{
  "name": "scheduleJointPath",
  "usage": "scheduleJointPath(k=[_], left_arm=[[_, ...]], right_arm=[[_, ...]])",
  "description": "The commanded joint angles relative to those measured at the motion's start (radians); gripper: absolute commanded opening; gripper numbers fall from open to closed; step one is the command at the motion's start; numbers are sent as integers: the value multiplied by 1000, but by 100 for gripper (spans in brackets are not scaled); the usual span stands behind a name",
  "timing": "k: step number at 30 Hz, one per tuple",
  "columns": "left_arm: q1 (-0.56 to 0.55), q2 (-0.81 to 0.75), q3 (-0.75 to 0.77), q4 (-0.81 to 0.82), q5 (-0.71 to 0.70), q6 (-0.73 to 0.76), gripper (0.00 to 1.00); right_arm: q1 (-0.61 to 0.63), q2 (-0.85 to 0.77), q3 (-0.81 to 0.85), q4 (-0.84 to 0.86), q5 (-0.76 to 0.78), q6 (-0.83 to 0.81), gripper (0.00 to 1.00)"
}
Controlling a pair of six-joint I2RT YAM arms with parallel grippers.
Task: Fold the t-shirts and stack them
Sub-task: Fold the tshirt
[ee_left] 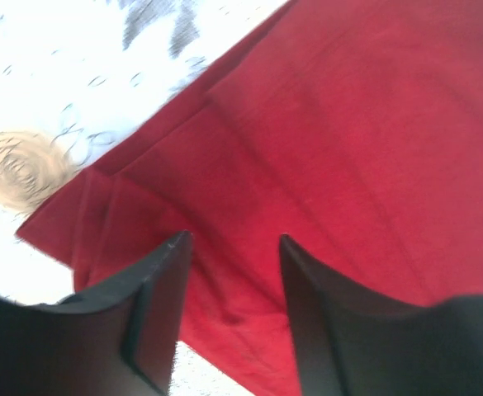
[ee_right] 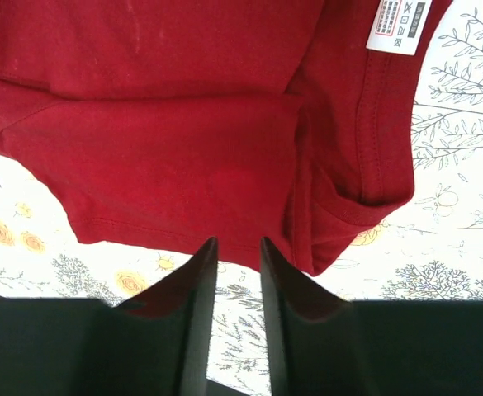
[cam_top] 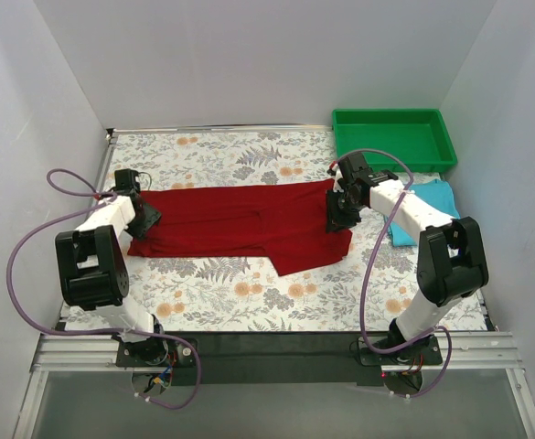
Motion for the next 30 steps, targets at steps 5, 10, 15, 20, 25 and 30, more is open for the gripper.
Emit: scheduleJointPath(k=[5, 10, 15, 20, 25, 30], left_arm=[[7, -153, -19, 47, -35, 1, 73], [10, -294, -136, 4, -87, -87, 88], [28, -354, -239, 18, -110, -111, 88], [33, -342, -262, 15, -87, -159, 88], [33, -320, -293, 50, -89, -160, 88], [33, -265, -261, 57, -84, -165, 79]], right_arm=[[-4, -87, -22, 64, -24, -24, 45], [-2, -179, -93, 90, -82, -42, 58], [1, -255, -190, 124, -141, -42, 64], [-1, -317, -256, 156, -193, -33, 66], [1, -338, -296, 165, -196, -36, 66], [-1, -352, -308, 170, -194, -42, 66]])
